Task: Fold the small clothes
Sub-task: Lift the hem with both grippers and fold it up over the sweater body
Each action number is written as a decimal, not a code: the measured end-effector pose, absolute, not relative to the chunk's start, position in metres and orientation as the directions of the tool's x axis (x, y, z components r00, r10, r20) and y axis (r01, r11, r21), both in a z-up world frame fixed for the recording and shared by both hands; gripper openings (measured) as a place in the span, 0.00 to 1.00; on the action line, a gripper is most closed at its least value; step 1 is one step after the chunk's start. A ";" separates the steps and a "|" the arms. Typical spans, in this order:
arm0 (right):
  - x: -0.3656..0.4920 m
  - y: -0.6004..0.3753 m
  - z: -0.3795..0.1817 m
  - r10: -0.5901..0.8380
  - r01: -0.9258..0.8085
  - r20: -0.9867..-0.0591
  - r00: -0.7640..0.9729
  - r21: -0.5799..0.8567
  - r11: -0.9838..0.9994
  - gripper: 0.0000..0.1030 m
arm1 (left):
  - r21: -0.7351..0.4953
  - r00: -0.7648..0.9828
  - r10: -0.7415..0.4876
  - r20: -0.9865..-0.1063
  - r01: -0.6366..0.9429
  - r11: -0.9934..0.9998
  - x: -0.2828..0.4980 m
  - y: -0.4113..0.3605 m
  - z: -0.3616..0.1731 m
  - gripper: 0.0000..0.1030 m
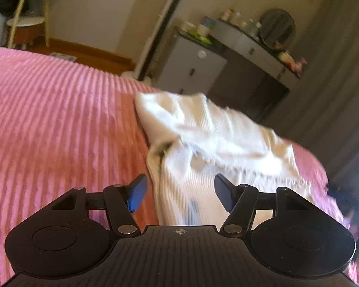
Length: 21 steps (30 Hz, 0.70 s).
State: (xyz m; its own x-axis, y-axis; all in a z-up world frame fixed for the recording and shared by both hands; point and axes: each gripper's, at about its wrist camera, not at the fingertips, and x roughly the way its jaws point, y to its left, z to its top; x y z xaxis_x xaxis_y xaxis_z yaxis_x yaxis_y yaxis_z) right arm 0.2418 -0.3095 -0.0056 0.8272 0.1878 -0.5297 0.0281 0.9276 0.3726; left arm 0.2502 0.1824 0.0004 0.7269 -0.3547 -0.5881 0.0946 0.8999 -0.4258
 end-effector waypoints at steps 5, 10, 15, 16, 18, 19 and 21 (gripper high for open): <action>0.252 -0.304 -0.028 0.253 -0.050 -0.626 0.738 0.323 0.945 0.66 | -0.421 0.710 -0.393 -0.584 0.149 0.895 0.257 0.165 -0.007 0.66; 0.268 -0.290 -0.038 0.273 -0.080 -0.629 0.728 0.318 0.945 0.53 | -0.376 0.703 -0.363 -0.611 0.146 0.915 0.281 0.150 -0.010 0.63; 0.282 -0.276 -0.037 0.268 -0.090 -0.648 0.713 0.294 0.952 0.47 | -0.358 0.730 -0.311 -0.609 0.097 0.929 0.291 0.155 -0.002 0.63; 0.282 -0.275 -0.037 0.271 -0.097 -0.647 0.713 0.291 0.952 0.47 | -0.375 0.730 -0.327 -0.600 0.105 0.921 0.291 0.158 -0.003 0.64; 0.283 -0.273 -0.038 0.268 -0.103 -0.650 0.711 0.280 0.954 0.46 | -0.375 0.711 -0.335 -0.618 0.108 0.921 0.295 0.158 -0.008 0.62; 0.282 -0.272 -0.038 0.271 -0.109 -0.643 0.716 0.281 0.953 0.39 | -0.361 0.704 -0.328 -0.630 0.110 0.926 0.297 0.155 -0.010 0.60; 0.281 -0.272 -0.039 0.273 -0.107 -0.641 0.717 0.286 0.952 0.26 | -0.347 0.694 -0.325 -0.643 0.115 0.931 0.303 0.150 -0.014 0.52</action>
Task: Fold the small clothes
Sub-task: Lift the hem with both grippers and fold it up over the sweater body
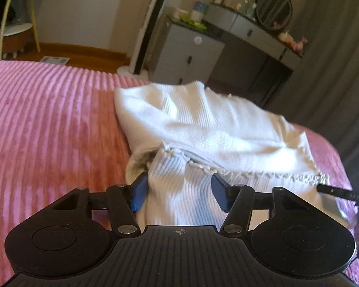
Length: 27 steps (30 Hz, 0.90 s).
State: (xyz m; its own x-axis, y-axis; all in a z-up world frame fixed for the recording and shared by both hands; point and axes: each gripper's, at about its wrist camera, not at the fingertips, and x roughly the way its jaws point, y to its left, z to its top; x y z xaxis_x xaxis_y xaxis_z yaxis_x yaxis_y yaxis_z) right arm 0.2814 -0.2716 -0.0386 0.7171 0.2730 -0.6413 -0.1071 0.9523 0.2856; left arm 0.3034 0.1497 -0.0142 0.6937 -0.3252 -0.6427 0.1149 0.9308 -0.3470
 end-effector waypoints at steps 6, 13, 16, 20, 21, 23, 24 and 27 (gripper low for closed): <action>0.264 -0.267 -0.021 0.253 -0.146 -0.604 0.756 0.220 0.964 0.09 | -0.385 0.706 -0.331 -0.626 0.090 0.919 0.303 0.155 -0.010 0.14; 0.236 -0.259 0.019 0.283 -0.231 -0.512 0.811 0.164 0.959 0.08 | -0.329 0.776 -0.393 -0.493 0.252 0.910 0.261 0.150 0.044 0.13; 0.241 -0.249 0.037 0.271 -0.248 -0.481 0.834 0.113 0.962 0.08 | -0.292 0.796 -0.405 -0.449 0.298 0.909 0.263 0.151 0.073 0.13; 0.274 -0.231 0.058 0.194 -0.209 -0.436 0.879 0.013 0.978 0.08 | -0.322 0.827 -0.374 -0.420 0.250 0.913 0.296 0.161 0.098 0.13; 0.283 -0.227 0.061 0.173 -0.195 -0.425 0.888 -0.007 0.981 0.08 | -0.349 0.828 -0.374 -0.419 0.233 0.908 0.307 0.165 0.100 0.13; 0.311 -0.220 0.065 0.127 -0.153 -0.411 0.903 -0.031 0.988 0.08 | -0.332 0.845 -0.331 -0.420 0.197 0.922 0.332 0.170 0.104 0.13; 0.327 -0.217 0.066 0.100 -0.126 -0.405 0.909 -0.038 0.991 0.08 | -0.333 0.845 -0.317 -0.431 0.178 0.926 0.345 0.171 0.104 0.13; 0.366 -0.209 0.062 0.048 -0.078 -0.403 0.914 -0.059 0.995 0.08 | -0.351 0.838 -0.282 -0.468 0.117 0.929 0.384 0.177 0.092 0.13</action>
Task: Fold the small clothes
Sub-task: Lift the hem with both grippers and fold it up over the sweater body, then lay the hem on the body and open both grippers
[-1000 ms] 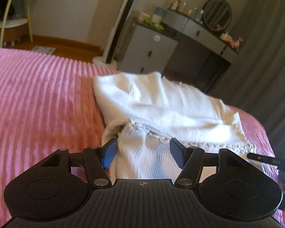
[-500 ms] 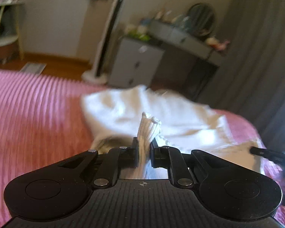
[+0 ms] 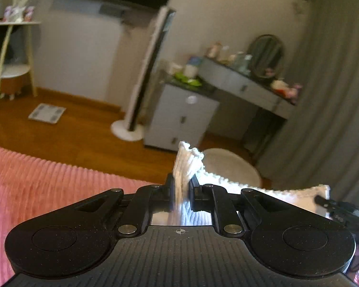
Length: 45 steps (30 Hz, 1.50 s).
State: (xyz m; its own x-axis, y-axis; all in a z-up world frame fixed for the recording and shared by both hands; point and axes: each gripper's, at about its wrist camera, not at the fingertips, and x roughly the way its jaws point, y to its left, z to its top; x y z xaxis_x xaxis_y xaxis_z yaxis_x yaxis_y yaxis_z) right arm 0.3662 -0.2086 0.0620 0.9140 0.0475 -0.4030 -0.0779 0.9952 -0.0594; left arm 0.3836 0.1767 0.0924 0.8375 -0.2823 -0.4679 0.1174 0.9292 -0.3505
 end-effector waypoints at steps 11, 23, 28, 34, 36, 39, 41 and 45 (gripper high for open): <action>0.459 -0.183 0.003 -0.062 -0.009 -0.467 0.882 -0.148 0.989 0.08 | -0.138 0.826 -0.109 -0.553 0.038 0.990 0.456 0.159 0.021 0.14; 0.402 -0.197 -0.017 -0.073 0.036 -0.537 0.840 -0.079 0.996 0.48 | -0.226 0.779 -0.029 -0.627 -0.146 0.963 0.426 0.182 -0.002 0.56; 0.342 -0.203 -0.032 0.020 -0.012 -0.567 0.823 0.017 1.000 0.54 | -0.343 0.748 -0.204 -0.632 -0.034 0.939 0.380 0.182 0.012 0.69; 0.363 -0.209 -0.020 0.037 0.012 -0.582 0.812 0.080 0.997 0.52 | -0.304 0.710 -0.207 -0.673 -0.010 0.953 0.383 0.172 0.007 0.69; 0.377 -0.211 -0.018 0.026 0.024 -0.592 0.806 0.077 0.997 0.51 | -0.309 0.698 -0.193 -0.690 -0.042 0.950 0.389 0.172 0.002 0.67; 0.402 -0.209 -0.019 0.000 0.025 -0.592 0.806 0.034 0.999 0.49 | -0.297 0.680 -0.171 -0.713 -0.073 0.952 0.406 0.170 -0.007 0.62; 0.420 -0.207 -0.022 -0.023 0.036 -0.603 0.798 0.009 0.999 0.46 | -0.302 0.675 -0.170 -0.718 -0.083 0.950 0.419 0.168 -0.012 0.58; 0.451 -0.212 -0.031 0.017 0.047 -0.649 0.760 0.081 0.996 0.32 | -0.295 0.684 -0.157 -0.713 -0.089 0.951 0.436 0.167 -0.017 0.33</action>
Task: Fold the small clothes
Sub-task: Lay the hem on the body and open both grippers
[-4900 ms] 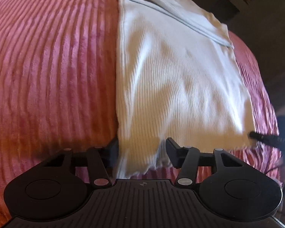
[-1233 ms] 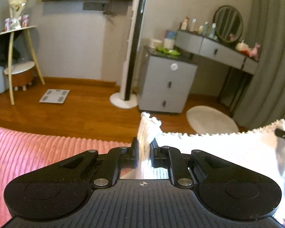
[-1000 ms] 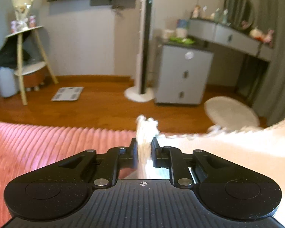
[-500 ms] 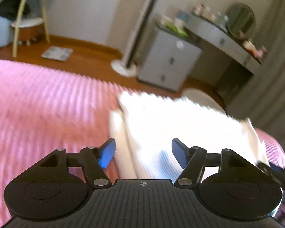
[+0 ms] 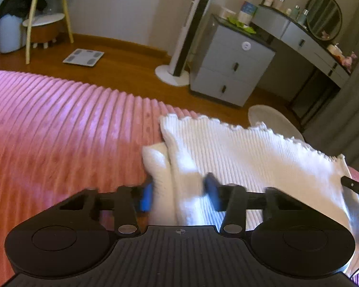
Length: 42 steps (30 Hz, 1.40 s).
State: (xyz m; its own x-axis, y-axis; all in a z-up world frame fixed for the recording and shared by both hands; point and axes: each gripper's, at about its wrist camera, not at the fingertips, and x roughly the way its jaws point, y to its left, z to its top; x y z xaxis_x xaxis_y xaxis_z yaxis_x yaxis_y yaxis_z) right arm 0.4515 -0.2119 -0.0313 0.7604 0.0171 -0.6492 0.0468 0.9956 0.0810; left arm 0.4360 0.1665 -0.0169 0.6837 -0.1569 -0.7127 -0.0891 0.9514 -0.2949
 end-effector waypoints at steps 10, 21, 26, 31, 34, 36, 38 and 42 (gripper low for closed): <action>0.447 -0.193 -0.014 -0.091 0.077 -0.474 0.876 -0.049 0.996 0.06 | -0.176 0.748 -0.082 -0.659 -0.048 0.983 0.438 0.150 -0.004 0.21; 0.388 -0.171 -0.013 -0.091 0.056 -0.498 0.862 -0.085 0.995 0.23 | -0.025 0.738 0.031 -0.674 -0.065 0.998 0.425 0.132 0.003 0.43; 0.305 -0.168 -0.029 -0.037 0.051 -0.518 0.854 0.013 0.999 0.27 | -0.036 0.749 0.006 -0.663 -0.041 0.999 0.395 0.126 0.017 0.45; 0.276 -0.166 -0.044 -0.121 0.100 -0.503 0.856 -0.068 0.993 0.27 | 0.011 0.721 -0.002 -0.693 0.014 1.000 0.379 0.113 0.012 0.51; 0.271 -0.164 -0.031 -0.256 0.204 -0.469 0.845 -0.159 0.966 0.29 | 0.054 0.697 0.040 -0.716 -0.002 0.999 0.380 0.115 0.003 0.53; 0.261 -0.168 -0.025 -0.257 0.209 -0.472 0.843 -0.153 0.966 0.30 | 0.021 0.700 0.047 -0.712 -0.045 0.999 0.375 0.126 0.005 0.56; 0.245 -0.176 -0.020 -0.184 0.185 -0.498 0.847 -0.047 0.982 0.30 | -0.028 0.712 0.055 -0.700 -0.104 0.994 0.368 0.140 0.010 0.56; 0.217 -0.182 -0.026 -0.075 0.165 -0.546 0.835 0.117 0.979 0.35 | -0.110 0.724 0.053 -0.688 -0.176 0.978 0.350 0.164 0.012 0.61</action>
